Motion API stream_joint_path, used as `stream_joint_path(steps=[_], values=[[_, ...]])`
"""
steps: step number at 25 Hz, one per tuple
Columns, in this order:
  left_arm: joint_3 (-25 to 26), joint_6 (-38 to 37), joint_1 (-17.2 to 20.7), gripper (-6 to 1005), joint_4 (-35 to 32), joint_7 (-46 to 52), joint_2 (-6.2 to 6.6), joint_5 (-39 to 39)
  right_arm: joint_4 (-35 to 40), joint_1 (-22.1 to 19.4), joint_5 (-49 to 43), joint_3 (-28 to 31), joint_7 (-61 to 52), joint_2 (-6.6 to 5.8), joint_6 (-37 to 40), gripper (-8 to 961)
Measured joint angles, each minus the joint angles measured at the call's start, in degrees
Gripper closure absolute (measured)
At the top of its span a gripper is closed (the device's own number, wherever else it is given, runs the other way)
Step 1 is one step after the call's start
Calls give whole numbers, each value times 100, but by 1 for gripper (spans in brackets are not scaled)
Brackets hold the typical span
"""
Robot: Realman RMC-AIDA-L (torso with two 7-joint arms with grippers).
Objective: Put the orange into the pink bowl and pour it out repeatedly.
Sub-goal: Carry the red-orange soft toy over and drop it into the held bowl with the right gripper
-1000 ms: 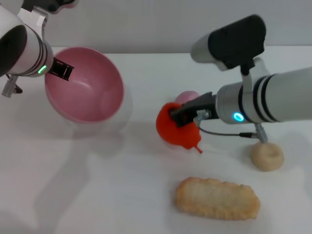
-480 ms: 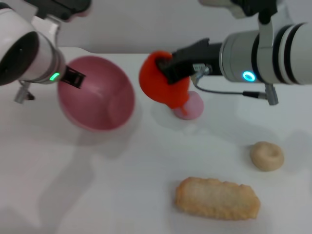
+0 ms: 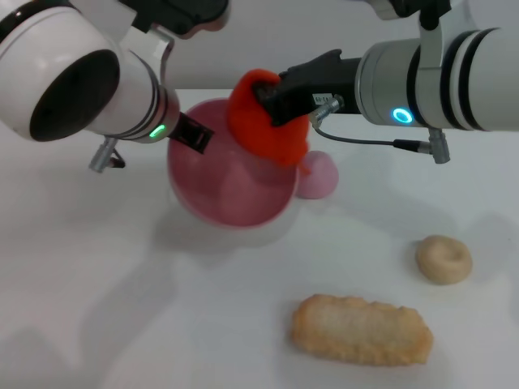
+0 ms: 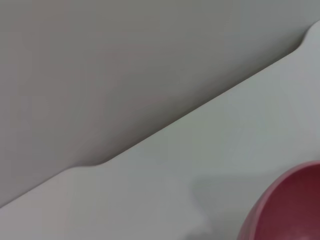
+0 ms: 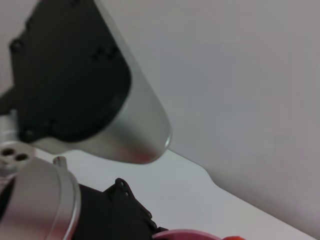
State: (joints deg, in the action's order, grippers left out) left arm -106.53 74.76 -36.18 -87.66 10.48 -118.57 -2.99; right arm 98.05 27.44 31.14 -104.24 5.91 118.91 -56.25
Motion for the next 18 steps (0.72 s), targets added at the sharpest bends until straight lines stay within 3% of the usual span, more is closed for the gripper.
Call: stream_joint_path(steps=[9, 18], values=[[-83, -64, -149, 957, -43, 16, -8, -278, -398, 99, 35, -178, 44, 1, 191, 805], [-85, -136, -181, 952, -38, -35, -2, -468, -477, -79, 18, -348, 197, 13, 774, 700]])
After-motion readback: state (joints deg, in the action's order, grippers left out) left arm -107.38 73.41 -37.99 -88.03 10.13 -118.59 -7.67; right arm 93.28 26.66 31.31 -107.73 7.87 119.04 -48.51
